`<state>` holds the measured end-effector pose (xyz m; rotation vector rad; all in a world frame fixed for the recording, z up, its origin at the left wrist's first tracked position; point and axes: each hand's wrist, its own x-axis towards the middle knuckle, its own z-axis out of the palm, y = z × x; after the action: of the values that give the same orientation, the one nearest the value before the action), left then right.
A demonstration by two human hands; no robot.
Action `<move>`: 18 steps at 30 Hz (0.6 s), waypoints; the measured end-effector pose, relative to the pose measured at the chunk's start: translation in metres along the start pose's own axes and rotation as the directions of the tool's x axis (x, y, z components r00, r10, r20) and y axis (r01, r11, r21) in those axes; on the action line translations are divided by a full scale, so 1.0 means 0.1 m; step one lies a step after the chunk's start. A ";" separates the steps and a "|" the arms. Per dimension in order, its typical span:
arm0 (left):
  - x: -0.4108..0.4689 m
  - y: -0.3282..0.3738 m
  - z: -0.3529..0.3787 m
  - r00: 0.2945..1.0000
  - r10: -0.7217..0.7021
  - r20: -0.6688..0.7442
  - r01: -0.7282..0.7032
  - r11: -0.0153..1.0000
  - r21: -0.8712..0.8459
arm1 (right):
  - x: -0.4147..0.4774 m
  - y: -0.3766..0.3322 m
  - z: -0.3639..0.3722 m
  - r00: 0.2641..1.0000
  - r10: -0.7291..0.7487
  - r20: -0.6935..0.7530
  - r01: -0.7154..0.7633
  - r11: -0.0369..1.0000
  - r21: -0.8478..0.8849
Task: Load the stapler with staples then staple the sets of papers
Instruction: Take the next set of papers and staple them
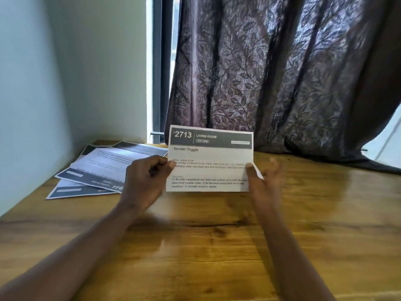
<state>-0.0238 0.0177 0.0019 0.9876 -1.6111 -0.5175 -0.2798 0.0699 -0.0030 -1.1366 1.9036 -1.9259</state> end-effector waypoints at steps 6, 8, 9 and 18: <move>-0.05 -0.13 0.25 0.963 0.186 0.196 -0.222 0.958 0.181 | 0.39 0.26 -0.23 0.945 0.319 0.067 -0.325 0.938 0.117; -0.07 -0.17 0.28 0.921 0.196 0.337 -0.288 0.925 0.249 | 0.58 0.26 -0.27 0.949 0.314 -0.022 -0.307 0.939 0.156; -0.08 -0.17 0.29 0.894 0.166 0.417 -0.303 0.909 0.286 | 0.68 0.25 -0.27 0.945 0.321 -0.056 -0.308 0.936 0.167; -0.04 -0.23 0.35 0.763 -0.024 0.646 -0.355 0.820 0.450 | 1.20 0.31 -0.08 0.923 0.340 -0.179 -0.357 0.931 -0.074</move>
<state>-0.0493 0.0026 -0.0276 1.1281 -2.5446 -0.2504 -0.3785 -0.0045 0.0137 -0.6180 2.1416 -1.7835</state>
